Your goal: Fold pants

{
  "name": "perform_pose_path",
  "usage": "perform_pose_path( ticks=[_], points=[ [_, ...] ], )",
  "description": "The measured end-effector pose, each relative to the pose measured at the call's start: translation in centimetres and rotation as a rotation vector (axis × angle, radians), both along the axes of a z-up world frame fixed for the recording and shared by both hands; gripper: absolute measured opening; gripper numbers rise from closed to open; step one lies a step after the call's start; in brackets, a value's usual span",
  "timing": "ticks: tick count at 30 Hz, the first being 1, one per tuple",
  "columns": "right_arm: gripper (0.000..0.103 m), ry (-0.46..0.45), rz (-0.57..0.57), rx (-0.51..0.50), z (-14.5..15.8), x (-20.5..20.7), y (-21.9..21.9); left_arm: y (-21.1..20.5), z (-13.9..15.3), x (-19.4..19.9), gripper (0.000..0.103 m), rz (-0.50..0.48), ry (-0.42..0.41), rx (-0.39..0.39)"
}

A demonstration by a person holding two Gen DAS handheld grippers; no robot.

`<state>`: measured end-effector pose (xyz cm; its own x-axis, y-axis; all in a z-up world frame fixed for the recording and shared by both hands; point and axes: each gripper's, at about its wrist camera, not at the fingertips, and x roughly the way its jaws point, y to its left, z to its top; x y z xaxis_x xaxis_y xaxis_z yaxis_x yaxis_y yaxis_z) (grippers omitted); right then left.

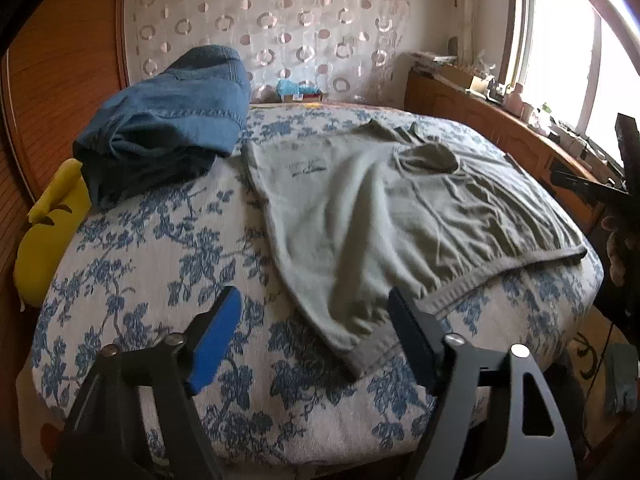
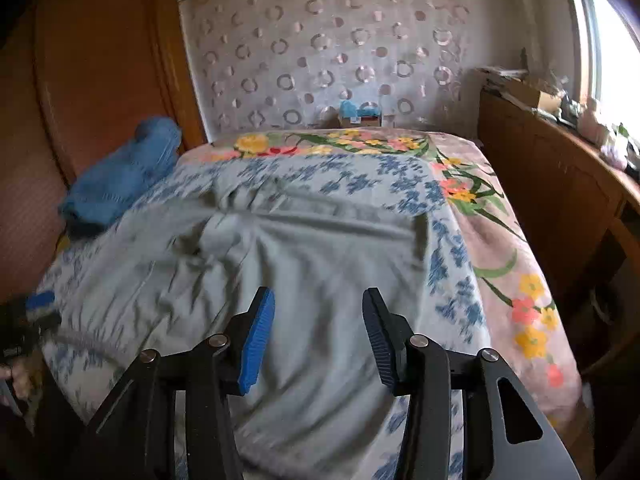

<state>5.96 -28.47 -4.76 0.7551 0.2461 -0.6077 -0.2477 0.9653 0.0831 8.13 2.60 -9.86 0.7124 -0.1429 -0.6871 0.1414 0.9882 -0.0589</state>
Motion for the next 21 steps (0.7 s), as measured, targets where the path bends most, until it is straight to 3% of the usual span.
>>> perform_pose_path(
  ticks=[8,15,17,21],
  points=[
    [0.049,-0.033,0.026,-0.037,-1.5,-3.9,1.3,0.2,-0.9,-0.8,0.055,0.015,0.030,0.007],
    [0.049,-0.034,0.066,-0.034,-1.1,-5.7,1.9,0.2,-0.9,-0.8,0.048,0.002,0.033,-0.017],
    [0.049,-0.043,0.068,-0.047,-1.2,-6.0,1.9,0.0,-0.9,-0.7,0.039,-0.013,0.029,-0.023],
    [0.049,-0.054,0.038,-0.038,-1.4,-7.0,2.3,-0.1,-0.9,-0.2,0.036,-0.022,0.029,-0.021]
  ],
)
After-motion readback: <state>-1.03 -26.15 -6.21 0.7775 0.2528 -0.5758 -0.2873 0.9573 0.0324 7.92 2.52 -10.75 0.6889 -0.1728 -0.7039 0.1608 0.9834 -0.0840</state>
